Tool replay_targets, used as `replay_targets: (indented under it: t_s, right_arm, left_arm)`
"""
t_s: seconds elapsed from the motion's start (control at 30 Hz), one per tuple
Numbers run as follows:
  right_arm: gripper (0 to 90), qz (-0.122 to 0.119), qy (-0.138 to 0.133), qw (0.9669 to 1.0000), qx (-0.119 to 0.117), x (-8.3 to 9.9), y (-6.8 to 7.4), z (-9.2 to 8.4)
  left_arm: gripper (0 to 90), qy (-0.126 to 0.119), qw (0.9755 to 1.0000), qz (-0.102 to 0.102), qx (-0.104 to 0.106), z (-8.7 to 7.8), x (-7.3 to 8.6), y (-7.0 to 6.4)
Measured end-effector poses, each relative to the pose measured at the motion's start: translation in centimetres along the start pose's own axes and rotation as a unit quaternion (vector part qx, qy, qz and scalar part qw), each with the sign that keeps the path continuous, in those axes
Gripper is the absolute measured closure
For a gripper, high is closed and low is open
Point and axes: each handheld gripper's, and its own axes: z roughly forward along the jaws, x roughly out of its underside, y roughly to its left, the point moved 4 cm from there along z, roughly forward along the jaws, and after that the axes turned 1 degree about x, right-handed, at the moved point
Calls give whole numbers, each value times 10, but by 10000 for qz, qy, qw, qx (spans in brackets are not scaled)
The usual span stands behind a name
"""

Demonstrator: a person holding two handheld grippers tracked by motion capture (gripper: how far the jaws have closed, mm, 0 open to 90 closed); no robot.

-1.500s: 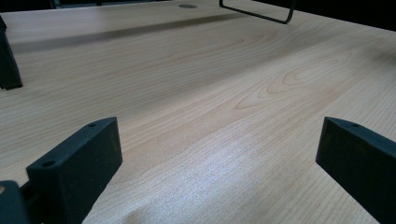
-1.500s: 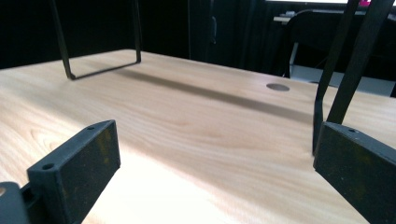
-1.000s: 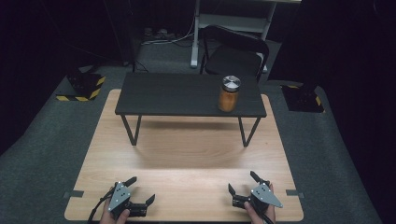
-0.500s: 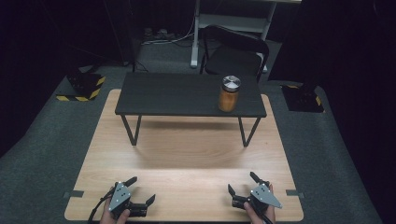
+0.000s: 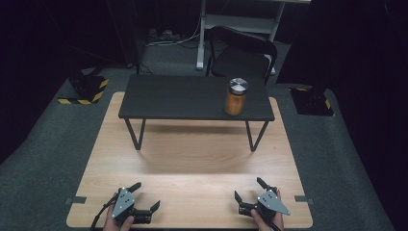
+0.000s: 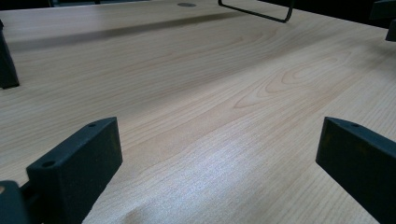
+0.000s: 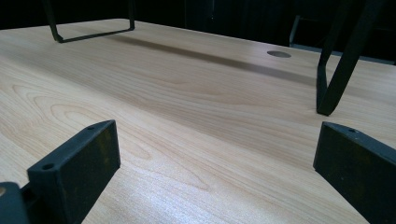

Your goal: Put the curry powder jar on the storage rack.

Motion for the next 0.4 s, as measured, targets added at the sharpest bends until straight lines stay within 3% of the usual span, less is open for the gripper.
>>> replay_targets:
  t_s: [0.4]
  right_arm:
    - [0,-6,0,10000,-9,0,0,0]
  left_arm:
    - [5,-6,10000,-13,10,0,0,0]
